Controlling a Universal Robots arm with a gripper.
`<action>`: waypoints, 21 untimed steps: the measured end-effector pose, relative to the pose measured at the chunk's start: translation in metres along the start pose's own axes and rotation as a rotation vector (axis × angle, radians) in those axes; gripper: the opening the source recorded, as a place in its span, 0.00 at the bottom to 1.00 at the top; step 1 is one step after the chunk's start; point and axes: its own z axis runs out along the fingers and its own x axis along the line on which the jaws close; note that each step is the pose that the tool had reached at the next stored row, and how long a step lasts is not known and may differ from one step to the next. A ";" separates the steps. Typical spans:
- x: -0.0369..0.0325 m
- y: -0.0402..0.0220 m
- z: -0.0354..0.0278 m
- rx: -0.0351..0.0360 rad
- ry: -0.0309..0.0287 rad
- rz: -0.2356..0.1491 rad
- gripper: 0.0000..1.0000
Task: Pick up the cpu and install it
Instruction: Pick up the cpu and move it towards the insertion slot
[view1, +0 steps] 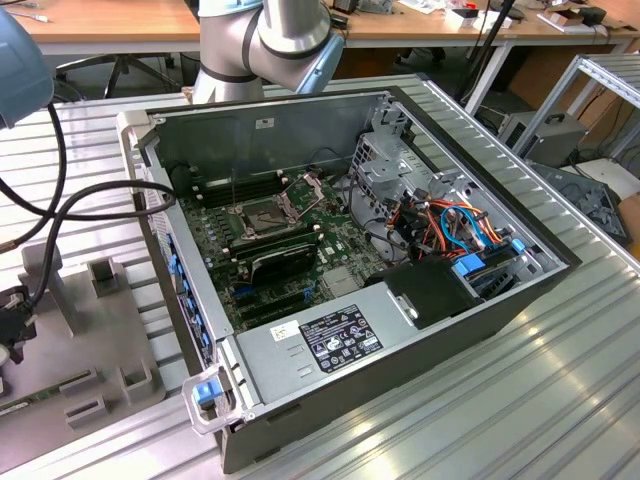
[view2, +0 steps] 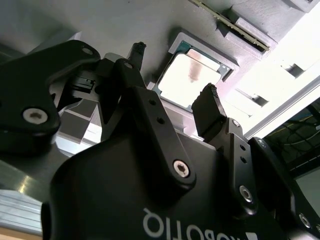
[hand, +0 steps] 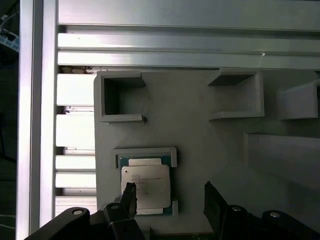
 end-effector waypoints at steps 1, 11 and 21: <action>0.0000 0.0000 0.0002 0.0001 0.0001 0.000 0.66; 0.0100 0.0000 0.0019 0.0000 0.0000 0.000 0.66; 0.0153 -0.0001 0.0067 -0.0005 0.0011 -0.026 0.66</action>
